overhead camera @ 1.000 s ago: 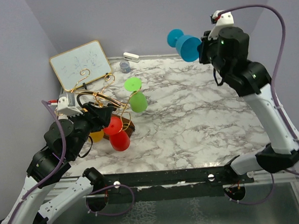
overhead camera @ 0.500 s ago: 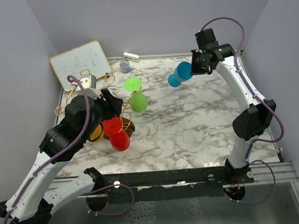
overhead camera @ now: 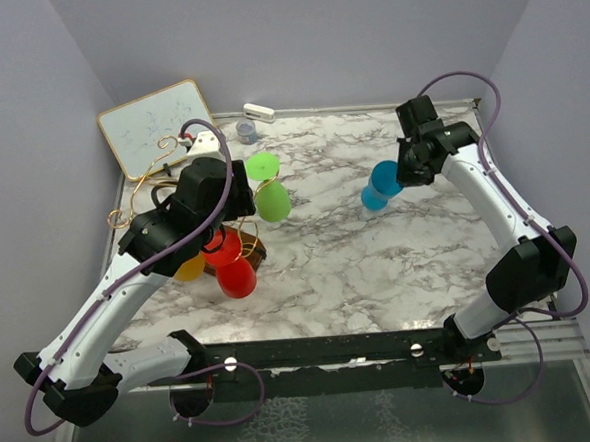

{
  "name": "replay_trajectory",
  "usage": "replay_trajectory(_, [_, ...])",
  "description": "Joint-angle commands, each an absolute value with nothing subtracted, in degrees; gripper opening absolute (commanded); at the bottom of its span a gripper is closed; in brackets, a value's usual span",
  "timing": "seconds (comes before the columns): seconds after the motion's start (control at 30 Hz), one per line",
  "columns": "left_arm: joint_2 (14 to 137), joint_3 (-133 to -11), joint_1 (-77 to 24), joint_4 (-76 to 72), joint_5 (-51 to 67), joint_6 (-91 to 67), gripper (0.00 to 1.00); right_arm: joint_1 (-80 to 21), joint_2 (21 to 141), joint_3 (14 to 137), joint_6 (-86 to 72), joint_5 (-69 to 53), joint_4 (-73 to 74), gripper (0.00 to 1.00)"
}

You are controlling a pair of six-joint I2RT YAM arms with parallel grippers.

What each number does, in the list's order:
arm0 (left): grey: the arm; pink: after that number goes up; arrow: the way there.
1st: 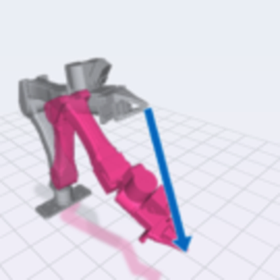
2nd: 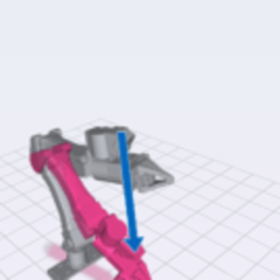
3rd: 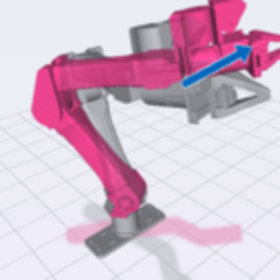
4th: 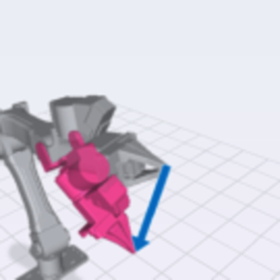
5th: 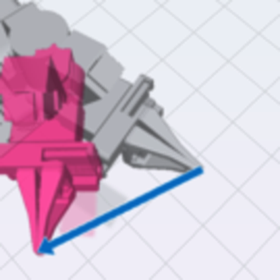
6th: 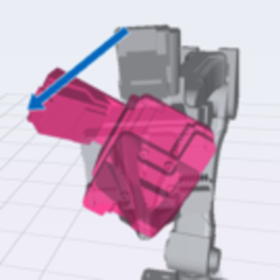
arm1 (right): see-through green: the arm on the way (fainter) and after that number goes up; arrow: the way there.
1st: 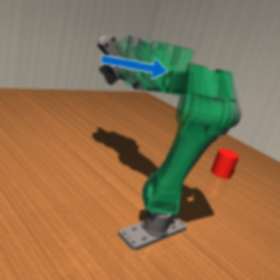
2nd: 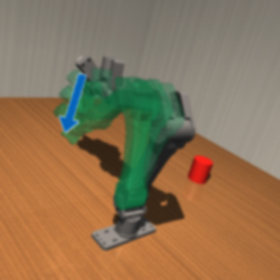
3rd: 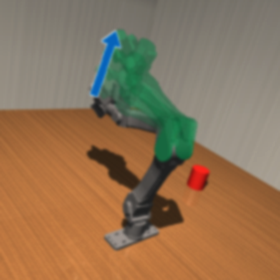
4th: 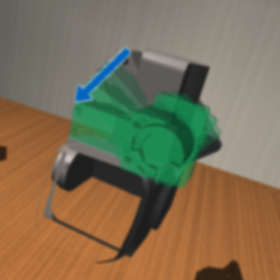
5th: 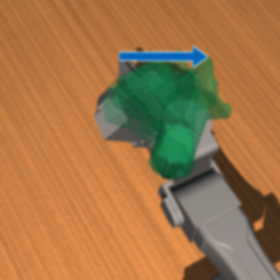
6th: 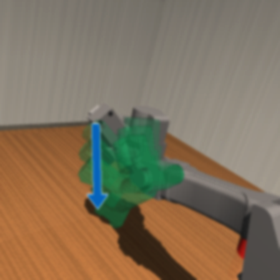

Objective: Take the wine glass off the wine glass rack

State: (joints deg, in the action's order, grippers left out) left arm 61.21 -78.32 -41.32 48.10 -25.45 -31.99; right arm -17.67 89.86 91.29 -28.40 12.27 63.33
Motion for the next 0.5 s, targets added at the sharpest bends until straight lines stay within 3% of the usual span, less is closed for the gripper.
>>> replay_trajectory(0.0, [61.9,-82.6,-41.3,45.8,-30.2,-29.2,0.62,-17.7,89.5,86.0,-29.2,15.3,60.6,0.01])
replay_trajectory(0.27, [67.6,-87.4,-40.6,46.1,-29.7,-25.2,0.66,-17.7,90.2,84.6,-29.2,14.7,60.0,0.03])
replay_trajectory(0.47, [70.0,-87.6,-35.0,44.2,-22.5,-24.0,0.67,-17.7,90.3,85.8,-28.2,13.8,60.0,0.08])
